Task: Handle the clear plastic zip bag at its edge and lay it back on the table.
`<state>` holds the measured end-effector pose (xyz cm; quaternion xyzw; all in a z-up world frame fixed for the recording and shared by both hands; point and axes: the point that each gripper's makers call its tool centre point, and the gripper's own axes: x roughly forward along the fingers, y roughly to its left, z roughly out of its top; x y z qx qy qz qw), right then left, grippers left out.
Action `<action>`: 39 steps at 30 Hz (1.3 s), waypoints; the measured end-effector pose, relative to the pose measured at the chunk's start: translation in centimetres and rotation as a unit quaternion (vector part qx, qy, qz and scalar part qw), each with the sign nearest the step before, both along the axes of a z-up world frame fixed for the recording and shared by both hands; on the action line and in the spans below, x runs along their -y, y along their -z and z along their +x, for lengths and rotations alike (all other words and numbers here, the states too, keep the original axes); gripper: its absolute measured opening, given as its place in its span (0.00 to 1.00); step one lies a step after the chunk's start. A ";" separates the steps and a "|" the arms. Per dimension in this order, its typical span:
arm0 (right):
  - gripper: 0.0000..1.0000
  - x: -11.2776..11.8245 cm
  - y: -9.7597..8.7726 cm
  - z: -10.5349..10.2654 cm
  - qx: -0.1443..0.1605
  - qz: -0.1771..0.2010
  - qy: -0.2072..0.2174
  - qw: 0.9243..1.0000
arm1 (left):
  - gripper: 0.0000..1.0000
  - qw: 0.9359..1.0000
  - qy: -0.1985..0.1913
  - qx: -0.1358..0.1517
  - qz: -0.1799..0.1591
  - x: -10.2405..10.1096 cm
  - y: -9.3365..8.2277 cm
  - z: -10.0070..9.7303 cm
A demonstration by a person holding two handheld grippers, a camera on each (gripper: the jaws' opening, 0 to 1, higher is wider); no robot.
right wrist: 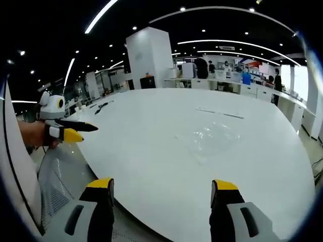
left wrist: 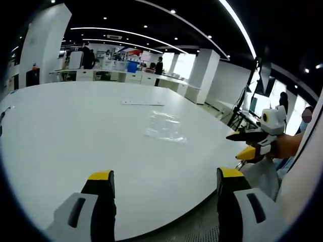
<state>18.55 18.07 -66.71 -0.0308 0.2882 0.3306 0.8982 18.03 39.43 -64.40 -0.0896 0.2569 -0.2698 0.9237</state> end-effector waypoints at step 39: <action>0.76 -1.2 1.3 1.8 -0.015 -0.025 -0.040 0.999 | 0.81 1.000 0.002 0.000 -0.001 0.5 -0.4 0.3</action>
